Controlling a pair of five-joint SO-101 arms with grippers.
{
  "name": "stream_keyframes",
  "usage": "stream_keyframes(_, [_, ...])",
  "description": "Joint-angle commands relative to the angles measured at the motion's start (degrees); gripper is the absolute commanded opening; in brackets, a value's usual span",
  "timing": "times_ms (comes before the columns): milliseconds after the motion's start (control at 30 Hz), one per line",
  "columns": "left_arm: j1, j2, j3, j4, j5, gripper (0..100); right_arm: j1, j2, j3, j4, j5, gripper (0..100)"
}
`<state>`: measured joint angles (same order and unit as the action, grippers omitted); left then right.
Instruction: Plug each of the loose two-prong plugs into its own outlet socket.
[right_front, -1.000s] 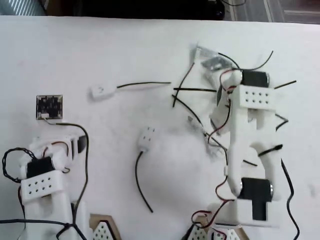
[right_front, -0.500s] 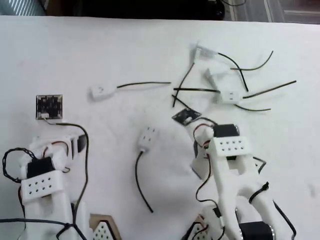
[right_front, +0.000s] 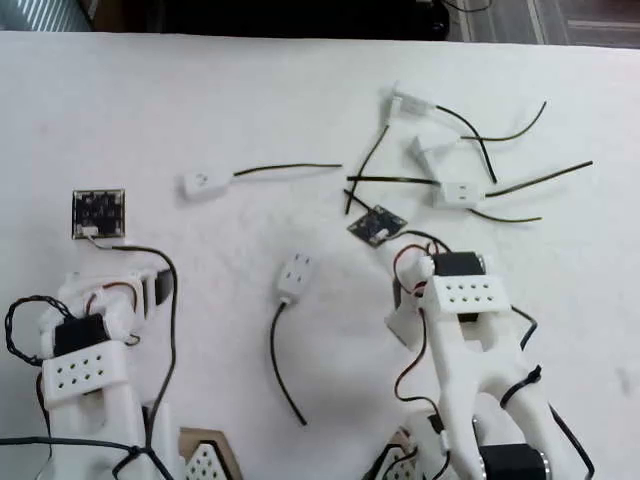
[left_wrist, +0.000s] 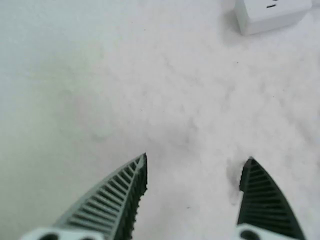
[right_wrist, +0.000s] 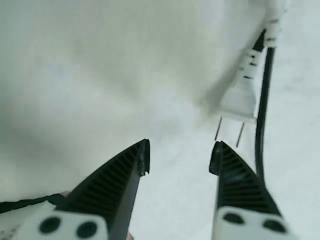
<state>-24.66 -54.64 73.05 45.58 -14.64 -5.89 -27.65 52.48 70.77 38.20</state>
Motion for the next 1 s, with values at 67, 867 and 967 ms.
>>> stream_keyframes(67, [0.1, -1.4, 0.2, -2.7, 0.4, 30, 0.5, -0.6, 0.1, -5.5, 1.8, 19.7])
stream_keyframes(867, [0.1, -1.5, 0.7, -4.0, 0.4, 30, 5.8, 31.9, -18.7, -11.4, 1.5, 7.1])
stream_keyframes(967, [0.1, -1.5, 0.7, -4.0, 0.4, 30, 5.8, 31.9, -18.7, -11.4, 1.4, 4.3])
